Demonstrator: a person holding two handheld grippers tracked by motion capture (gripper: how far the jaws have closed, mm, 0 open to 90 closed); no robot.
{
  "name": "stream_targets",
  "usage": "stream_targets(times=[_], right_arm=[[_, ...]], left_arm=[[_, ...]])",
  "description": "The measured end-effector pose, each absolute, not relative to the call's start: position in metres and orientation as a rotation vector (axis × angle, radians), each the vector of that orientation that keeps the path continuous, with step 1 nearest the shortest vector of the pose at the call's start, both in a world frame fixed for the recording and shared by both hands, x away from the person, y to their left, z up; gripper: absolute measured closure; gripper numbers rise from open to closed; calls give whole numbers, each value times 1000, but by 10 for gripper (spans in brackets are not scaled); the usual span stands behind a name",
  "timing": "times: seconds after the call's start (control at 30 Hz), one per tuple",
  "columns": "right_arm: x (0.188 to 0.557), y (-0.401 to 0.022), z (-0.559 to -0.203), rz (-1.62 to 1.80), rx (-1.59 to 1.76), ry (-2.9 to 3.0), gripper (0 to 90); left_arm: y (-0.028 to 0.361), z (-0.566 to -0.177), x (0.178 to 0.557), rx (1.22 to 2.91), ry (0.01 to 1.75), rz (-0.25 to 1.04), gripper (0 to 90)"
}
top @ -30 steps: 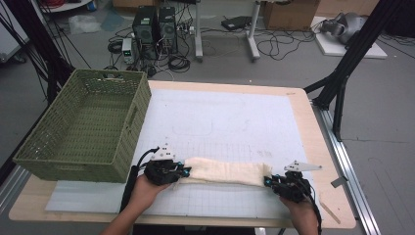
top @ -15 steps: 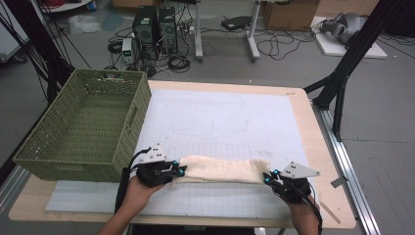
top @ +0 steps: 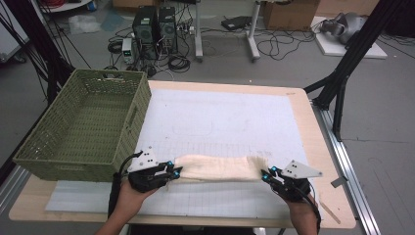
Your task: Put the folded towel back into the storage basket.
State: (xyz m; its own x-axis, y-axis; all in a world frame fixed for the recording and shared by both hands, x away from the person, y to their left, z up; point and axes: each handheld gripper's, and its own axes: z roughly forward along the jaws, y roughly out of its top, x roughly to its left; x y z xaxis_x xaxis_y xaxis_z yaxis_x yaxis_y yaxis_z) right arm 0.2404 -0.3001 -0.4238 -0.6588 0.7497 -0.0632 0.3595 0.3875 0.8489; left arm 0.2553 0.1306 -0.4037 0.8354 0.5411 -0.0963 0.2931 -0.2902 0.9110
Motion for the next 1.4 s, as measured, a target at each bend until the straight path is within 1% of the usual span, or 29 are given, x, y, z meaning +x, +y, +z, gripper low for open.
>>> stream_targets(times=[0.3, 0.43, 0.83, 1.13, 1.4], right_arm=[[241, -301, -410, 1312, 887, 2132, 809], [244, -296, -403, 1315, 852, 2124, 811], [276, -280, -370, 1378, 787, 2073, 812], [303, -255, -353, 1385, 732, 2069, 812], [328, -232, -336, 1383, 713, 2075, 812]], left_arm=[[143, -391, 252, 1818, 609, 299, 805], [149, -383, 252, 1798, 607, 322, 807], [165, -366, 249, 1733, 602, 377, 808], [190, -352, 247, 1656, 634, 410, 810], [201, -346, 245, 1633, 655, 448, 810]])
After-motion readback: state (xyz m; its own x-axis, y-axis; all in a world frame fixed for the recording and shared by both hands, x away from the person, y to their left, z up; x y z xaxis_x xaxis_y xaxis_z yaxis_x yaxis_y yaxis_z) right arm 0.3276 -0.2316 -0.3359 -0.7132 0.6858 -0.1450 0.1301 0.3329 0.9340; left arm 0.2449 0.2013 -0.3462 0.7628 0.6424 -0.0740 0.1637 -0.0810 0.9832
